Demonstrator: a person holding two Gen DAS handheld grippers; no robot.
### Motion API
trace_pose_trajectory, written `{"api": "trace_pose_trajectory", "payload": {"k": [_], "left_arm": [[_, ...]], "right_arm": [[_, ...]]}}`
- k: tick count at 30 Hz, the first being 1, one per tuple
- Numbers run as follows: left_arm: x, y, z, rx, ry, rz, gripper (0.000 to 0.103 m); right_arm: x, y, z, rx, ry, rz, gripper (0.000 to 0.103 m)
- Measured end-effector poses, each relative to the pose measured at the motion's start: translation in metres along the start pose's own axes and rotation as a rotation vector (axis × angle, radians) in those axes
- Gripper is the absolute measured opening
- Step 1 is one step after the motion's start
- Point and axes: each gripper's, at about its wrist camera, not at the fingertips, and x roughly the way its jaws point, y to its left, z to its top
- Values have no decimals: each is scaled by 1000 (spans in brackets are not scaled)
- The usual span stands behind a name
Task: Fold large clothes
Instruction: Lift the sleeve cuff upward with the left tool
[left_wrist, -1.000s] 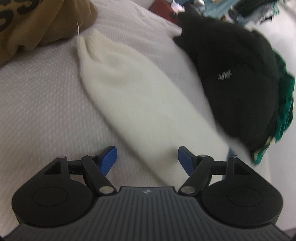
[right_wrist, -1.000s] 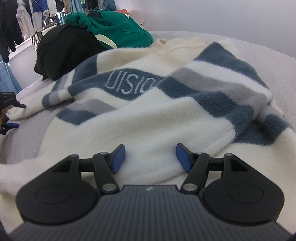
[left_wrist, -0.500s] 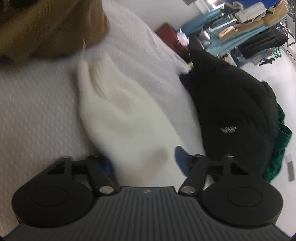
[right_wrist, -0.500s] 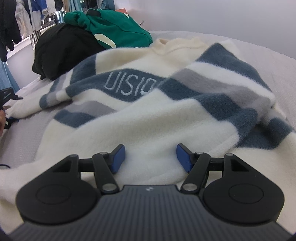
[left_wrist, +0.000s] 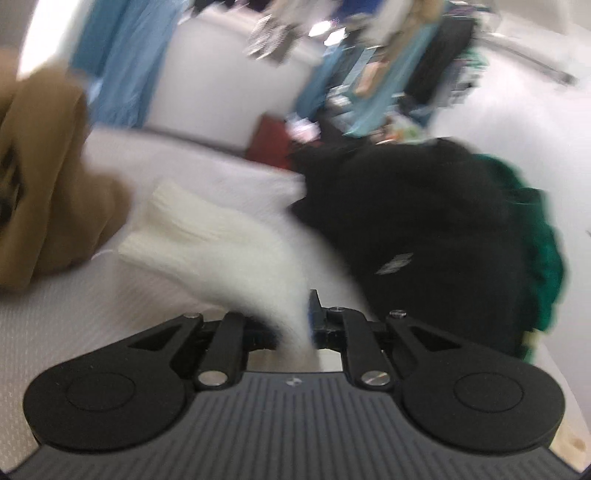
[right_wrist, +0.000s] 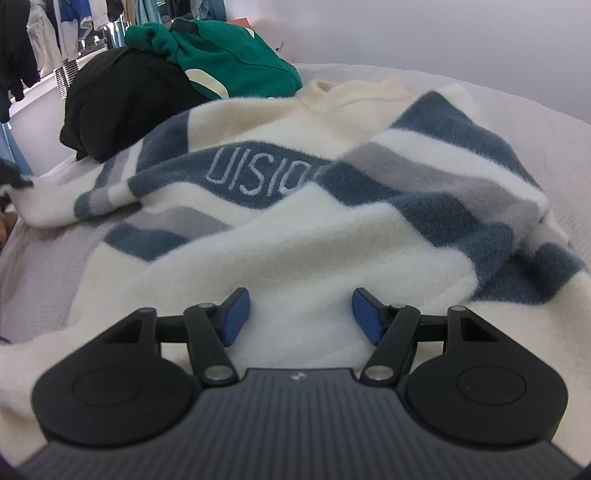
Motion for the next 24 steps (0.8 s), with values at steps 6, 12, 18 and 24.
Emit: {"api": "trace_pose_trajectory", "payload": {"k": [6,12,18,24], "left_arm": [[-74,-76,1,157,-159,-123,14],[-138,-173,-2,258,-202,-304,14],[-204,-256,-67,424,-172,-465,14],[-237,-312,-157,543,-107,-538,14]], "right_arm": [[-8,-7,4,36,-16,17,64],[-34,-23,8,132,-86,50,64],[-76,-38,8,201,-189,93,64],[-122,-58,9,224,-294,75,65]]}}
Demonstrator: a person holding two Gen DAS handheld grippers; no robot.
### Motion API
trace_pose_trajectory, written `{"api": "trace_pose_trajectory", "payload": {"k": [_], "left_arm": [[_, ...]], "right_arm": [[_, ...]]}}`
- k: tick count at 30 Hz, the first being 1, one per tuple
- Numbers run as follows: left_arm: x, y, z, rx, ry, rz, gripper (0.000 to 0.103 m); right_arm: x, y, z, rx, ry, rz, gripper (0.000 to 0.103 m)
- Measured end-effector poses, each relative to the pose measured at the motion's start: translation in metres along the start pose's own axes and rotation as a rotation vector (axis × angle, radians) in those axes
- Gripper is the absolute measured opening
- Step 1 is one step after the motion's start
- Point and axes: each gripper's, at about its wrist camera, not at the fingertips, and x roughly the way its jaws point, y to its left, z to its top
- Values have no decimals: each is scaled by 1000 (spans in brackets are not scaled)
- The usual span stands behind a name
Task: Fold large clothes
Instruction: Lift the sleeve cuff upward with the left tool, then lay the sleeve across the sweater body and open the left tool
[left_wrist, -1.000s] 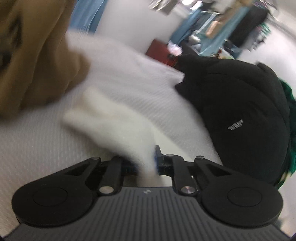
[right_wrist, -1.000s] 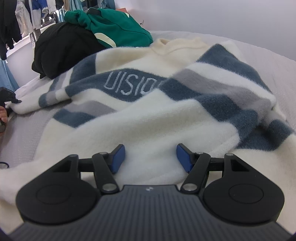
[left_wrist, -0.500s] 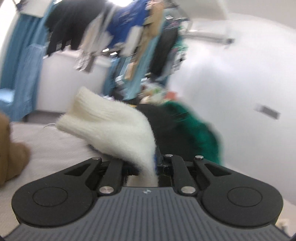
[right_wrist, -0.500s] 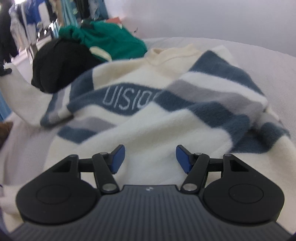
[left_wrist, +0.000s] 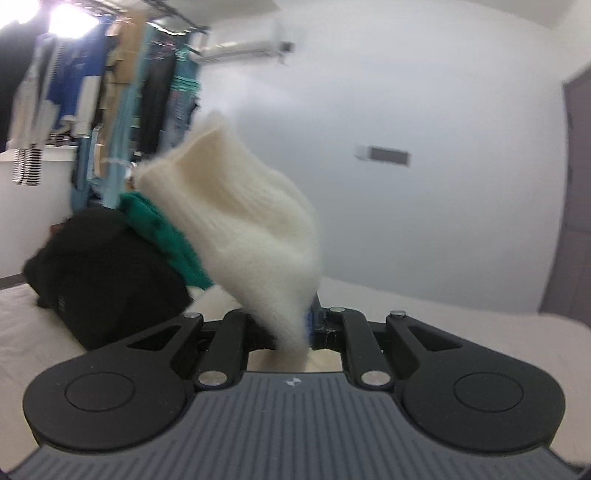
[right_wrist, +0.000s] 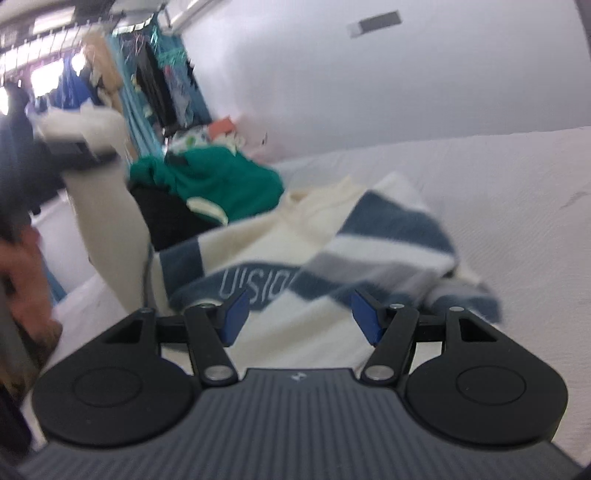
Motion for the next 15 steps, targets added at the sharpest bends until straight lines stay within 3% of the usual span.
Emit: {"api": "trace_pose_trajectory", "payload": {"k": [6,9,15], "left_arm": [[18,-77,-67,93,130,-62,15],[32,-109,-101,229,167,-107,15],[54,-141,-142,327,271,-138,15]], "right_arm": [[-32,-32,13,54,-76,-37,66],[-35,-47,17,88,-95,-47,66],[-33,-72,16,146,-94,-40,66]]}}
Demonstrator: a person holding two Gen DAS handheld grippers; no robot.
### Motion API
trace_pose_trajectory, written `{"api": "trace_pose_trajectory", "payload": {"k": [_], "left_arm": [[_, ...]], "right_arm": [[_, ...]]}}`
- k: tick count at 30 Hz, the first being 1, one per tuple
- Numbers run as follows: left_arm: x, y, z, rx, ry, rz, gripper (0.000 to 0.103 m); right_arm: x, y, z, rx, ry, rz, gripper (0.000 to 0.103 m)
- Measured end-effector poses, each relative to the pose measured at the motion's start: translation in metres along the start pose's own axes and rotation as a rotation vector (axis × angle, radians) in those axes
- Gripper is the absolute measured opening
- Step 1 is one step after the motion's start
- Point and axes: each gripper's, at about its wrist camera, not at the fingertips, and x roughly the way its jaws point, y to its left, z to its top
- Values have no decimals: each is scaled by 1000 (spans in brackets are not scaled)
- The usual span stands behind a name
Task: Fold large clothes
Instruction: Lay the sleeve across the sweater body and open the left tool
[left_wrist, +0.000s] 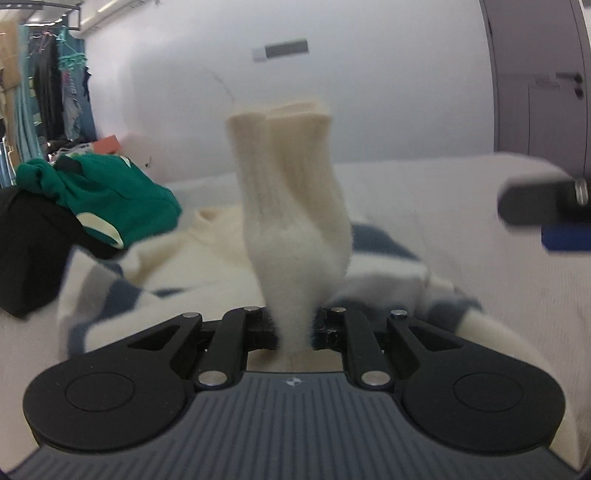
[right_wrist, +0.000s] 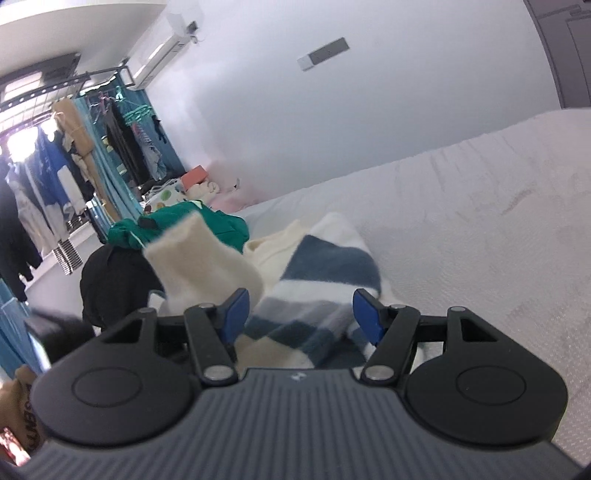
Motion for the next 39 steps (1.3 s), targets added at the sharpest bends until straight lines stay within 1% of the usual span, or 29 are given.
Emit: {"api": "trace_pose_trajectory", "payload": {"k": [3,5,7,8,9,11,14,17,20,23,24,25,27,29,30,31,32,34,37,39], "left_arm": [[5,-8,-14,7,10,-12,15],[3,15,-20,-2,-4,-21,16],[11,38,-16,-36,-2,-51,26],[14,47,-14,-59,7,-75,37],[6,47,-13,-76,10,-97,54],[2,54,-11,-89,13,-132,69],[-18,45,-6,-44,6,-180,70],[-32,47,-5,-7,1,-224,72],[-44,63,-5,-34,0,-272,73],[-57,81,-6,-77,7,-317,73],[-69,80,-7,-83,5,-312,73],[-74,85,-8,-99,6,-305,73],[-72,102,-11,-148,10,-302,73],[-64,120,-18,-194,12,-265,73],[-58,129,-23,-212,17,-241,73],[-51,137,-27,-235,30,-223,73],[-43,147,-32,-266,49,-201,73],[-30,164,-40,-321,71,-171,73],[-13,185,-47,-401,107,-128,73],[-2,196,-50,-444,138,-73,73]], "right_arm": [[2,-7,2,42,4,6,66],[1,-8,2,54,8,11,66],[-1,-5,1,46,6,33,66],[-2,-5,1,38,6,37,66],[-2,-4,1,33,5,39,66],[-1,-6,2,38,2,38,66],[-1,-8,1,54,5,38,66],[0,-8,0,53,7,44,66],[2,-3,-1,27,6,42,66],[8,0,-4,13,29,39,66],[11,1,-5,10,39,35,66],[14,2,-6,4,50,32,66],[21,7,-10,-14,76,30,66],[28,11,-15,-39,102,22,64],[32,15,-18,-61,114,14,61],[35,19,-21,-90,125,4,54],[38,23,-23,-113,135,-7,53],[45,28,-28,-148,162,-22,52],[58,29,-34,-160,198,-50,52],[69,29,-37,-168,224,-69,52]]}}
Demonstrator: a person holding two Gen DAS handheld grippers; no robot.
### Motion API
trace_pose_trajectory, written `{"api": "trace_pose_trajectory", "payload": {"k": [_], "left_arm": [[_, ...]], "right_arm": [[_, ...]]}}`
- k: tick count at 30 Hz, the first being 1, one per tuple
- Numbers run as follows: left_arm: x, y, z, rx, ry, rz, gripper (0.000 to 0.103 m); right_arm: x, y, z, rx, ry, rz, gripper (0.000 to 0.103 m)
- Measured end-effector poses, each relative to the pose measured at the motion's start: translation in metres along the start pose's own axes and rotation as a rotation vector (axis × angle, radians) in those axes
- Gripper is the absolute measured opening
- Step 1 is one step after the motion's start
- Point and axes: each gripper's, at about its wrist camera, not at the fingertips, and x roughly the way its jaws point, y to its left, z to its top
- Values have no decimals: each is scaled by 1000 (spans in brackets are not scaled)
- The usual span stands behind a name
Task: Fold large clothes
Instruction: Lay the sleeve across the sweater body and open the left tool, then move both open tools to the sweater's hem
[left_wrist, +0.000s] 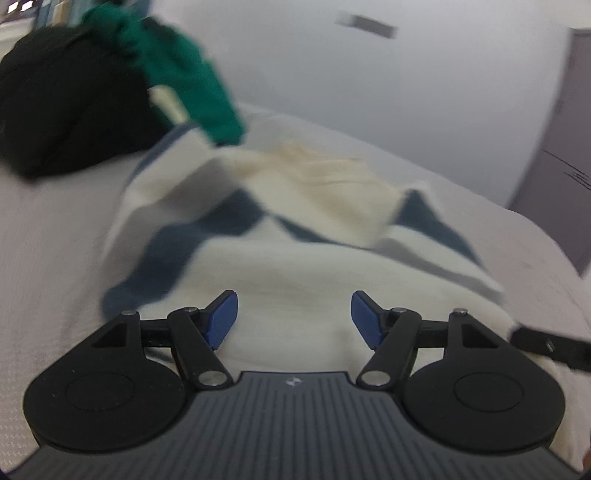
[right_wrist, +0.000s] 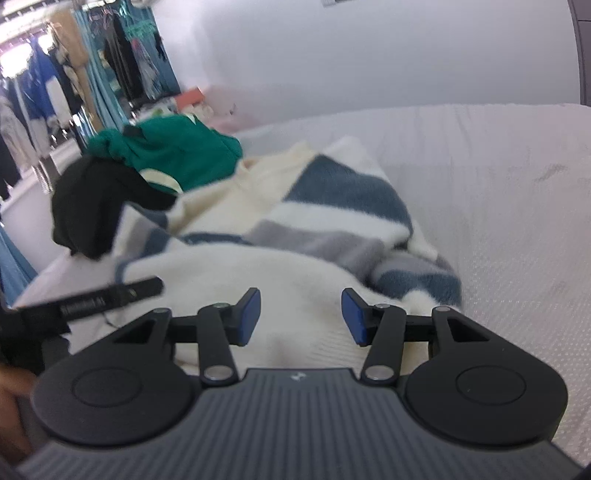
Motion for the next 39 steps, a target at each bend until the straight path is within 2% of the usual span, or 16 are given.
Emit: {"api": "trace_pose_trajectory", "payload": {"k": [3,11,16,21,26,31,35,39], "left_arm": [[17,16,3,-75,38,20,73],[46,21,12,-46,101,68,73],[52,23,16,-43,113,36,78],[28,27,19,-96,119,0,78],[-13,25,13,-45,118,2,78],[-61,32,1,-40,125,-5,78],[-96,38,-10,-44,136,0,79],[-122,52,-26,-93,199,19,79]], "right_arm": [[17,0,-1,-18,41,-33,52],[61,7,-9,-69,130,-102,53],[67,6,-9,-58,127,-109,54],[59,7,-9,-45,125,-118,53],[31,21,-7,-86,134,-124,52],[-15,22,-3,-43,136,-108,52],[-51,16,-2,-6,201,-101,55],[-75,-3,-5,65,289,-104,56]]}}
